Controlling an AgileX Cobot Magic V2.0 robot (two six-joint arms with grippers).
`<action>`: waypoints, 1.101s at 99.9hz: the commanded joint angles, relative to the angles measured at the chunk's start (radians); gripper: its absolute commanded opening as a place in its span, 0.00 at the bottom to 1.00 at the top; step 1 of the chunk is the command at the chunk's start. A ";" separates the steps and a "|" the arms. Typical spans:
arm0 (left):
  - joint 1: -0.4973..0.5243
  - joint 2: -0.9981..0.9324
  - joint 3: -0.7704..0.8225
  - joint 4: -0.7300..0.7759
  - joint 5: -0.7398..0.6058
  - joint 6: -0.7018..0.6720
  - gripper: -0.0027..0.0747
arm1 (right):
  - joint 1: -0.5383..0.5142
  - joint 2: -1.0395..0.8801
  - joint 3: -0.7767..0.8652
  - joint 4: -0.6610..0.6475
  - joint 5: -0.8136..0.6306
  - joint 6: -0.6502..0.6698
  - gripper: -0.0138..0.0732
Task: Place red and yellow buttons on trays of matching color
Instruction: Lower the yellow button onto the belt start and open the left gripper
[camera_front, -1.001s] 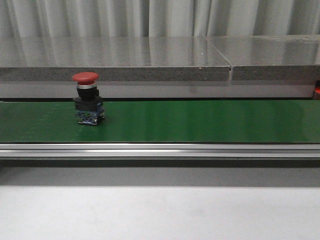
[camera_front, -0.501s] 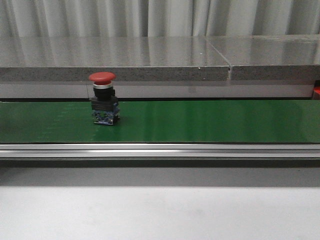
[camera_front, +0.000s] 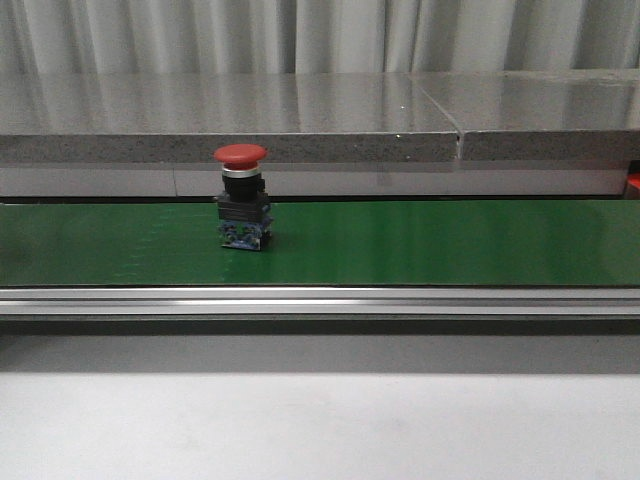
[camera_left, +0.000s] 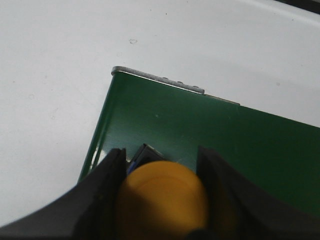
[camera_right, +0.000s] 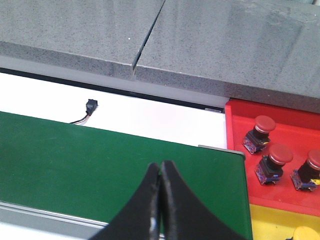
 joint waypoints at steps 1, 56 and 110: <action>-0.007 -0.012 -0.024 -0.012 -0.058 -0.003 0.01 | 0.000 0.001 -0.026 0.010 -0.064 -0.008 0.08; -0.007 0.045 -0.044 -0.017 -0.014 0.005 0.66 | 0.000 0.001 -0.026 0.010 -0.064 -0.008 0.08; -0.014 0.020 -0.215 -0.066 -0.029 0.068 0.81 | 0.000 0.001 -0.026 0.010 -0.064 -0.008 0.08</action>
